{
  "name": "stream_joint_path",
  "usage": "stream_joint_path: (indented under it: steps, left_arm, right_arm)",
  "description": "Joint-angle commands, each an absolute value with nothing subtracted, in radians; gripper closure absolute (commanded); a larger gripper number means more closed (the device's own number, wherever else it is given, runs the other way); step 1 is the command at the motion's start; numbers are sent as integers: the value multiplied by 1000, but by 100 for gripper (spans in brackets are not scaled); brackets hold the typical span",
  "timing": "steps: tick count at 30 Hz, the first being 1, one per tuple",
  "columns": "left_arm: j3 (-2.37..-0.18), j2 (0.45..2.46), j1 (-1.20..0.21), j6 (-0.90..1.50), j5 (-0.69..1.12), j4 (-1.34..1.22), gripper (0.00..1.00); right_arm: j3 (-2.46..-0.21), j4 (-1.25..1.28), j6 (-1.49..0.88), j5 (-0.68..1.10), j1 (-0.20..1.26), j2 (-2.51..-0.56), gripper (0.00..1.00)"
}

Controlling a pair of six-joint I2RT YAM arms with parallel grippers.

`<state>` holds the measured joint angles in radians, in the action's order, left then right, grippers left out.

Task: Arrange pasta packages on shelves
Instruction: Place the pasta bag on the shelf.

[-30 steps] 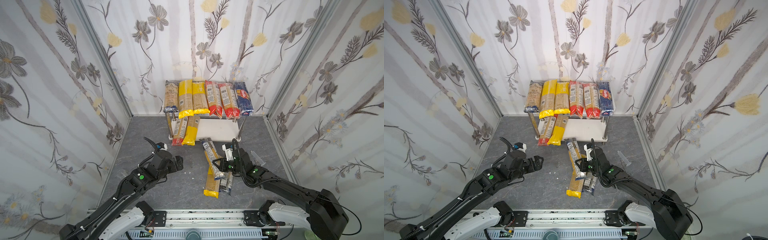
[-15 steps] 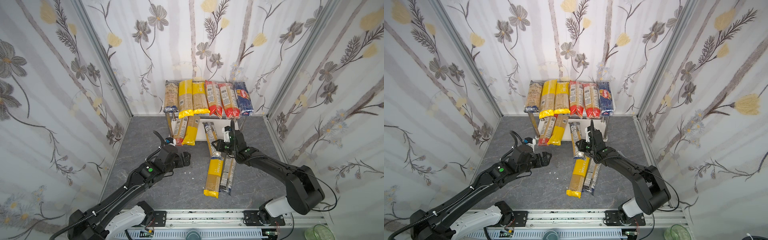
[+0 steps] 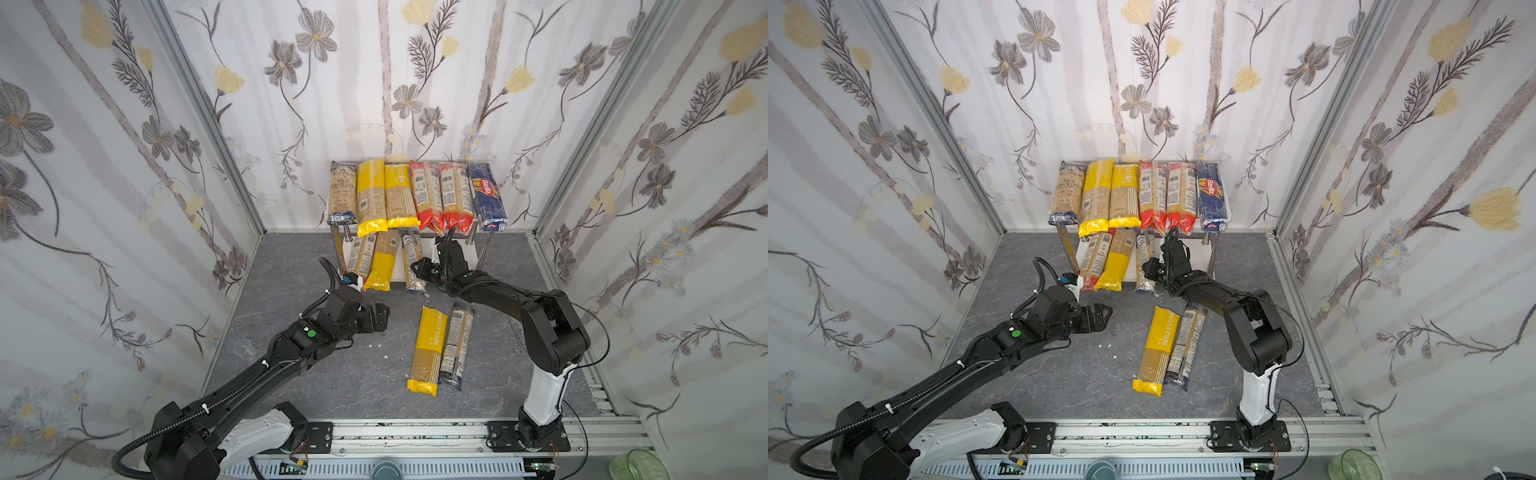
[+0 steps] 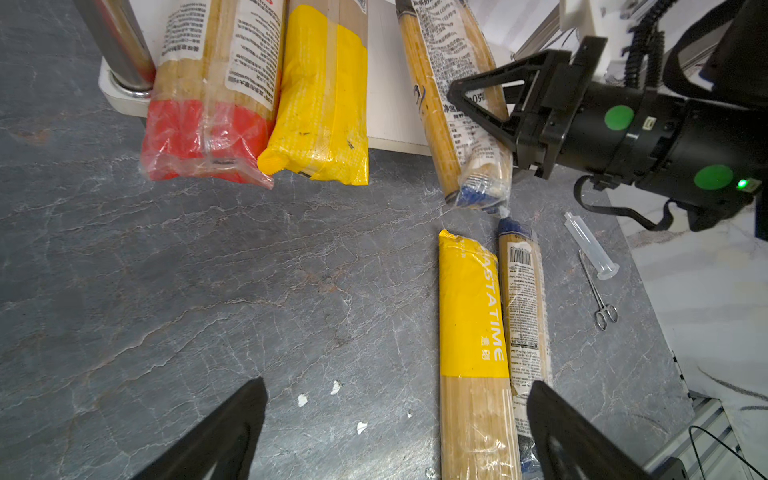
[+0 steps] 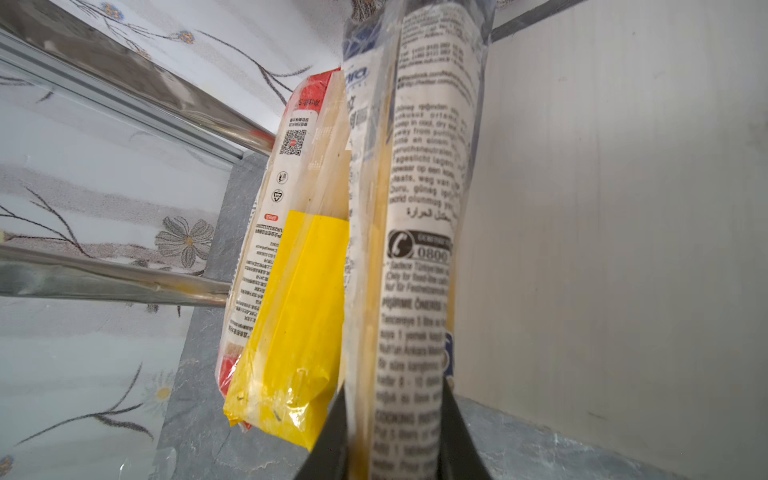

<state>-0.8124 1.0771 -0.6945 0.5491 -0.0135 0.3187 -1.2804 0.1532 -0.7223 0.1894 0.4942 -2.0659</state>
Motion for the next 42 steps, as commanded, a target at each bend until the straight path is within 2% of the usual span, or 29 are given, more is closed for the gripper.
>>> stream_joint_path:
  steps: [1,5,11,16,19,25,28,36,42]
  left_arm:
    - [-804,1087,-694,533,-11,273,0]
    - [-794,1089,-692,527,-8,264,0]
    - [-785,1070,-690,518,-6,261,0]
    - [-773,1052,-684,518,-5,261,0]
    - [-766,1037,-683,520,-5,261,0]
    - [-756,1017,-677,520,-4,262,0]
    - [-760,1019,-674,523,-2,262,0]
    - [-762,1004,-674,536,4,262,0]
    - [-748,970,-673,563,12,262,0]
  right_arm:
    - [-1331,238,-750,181,490,-2105,88]
    - [-1370,225,-759,180,491,-2148,85]
    - [-1398,216,-764,193,492,-2177,67]
    - [-1434,211,-774,227,503,-2215,59]
    - [-1448,209,-775,237,512,-2231,51]
    - [-1459,198,-775,237,516,-2240,49]
    - [-1456,183,-766,233,513,-2230,46]
    - [-1345,207,-722,227,511,-2130,26]
    - [-1258,219,-709,241,512,-2072,20]
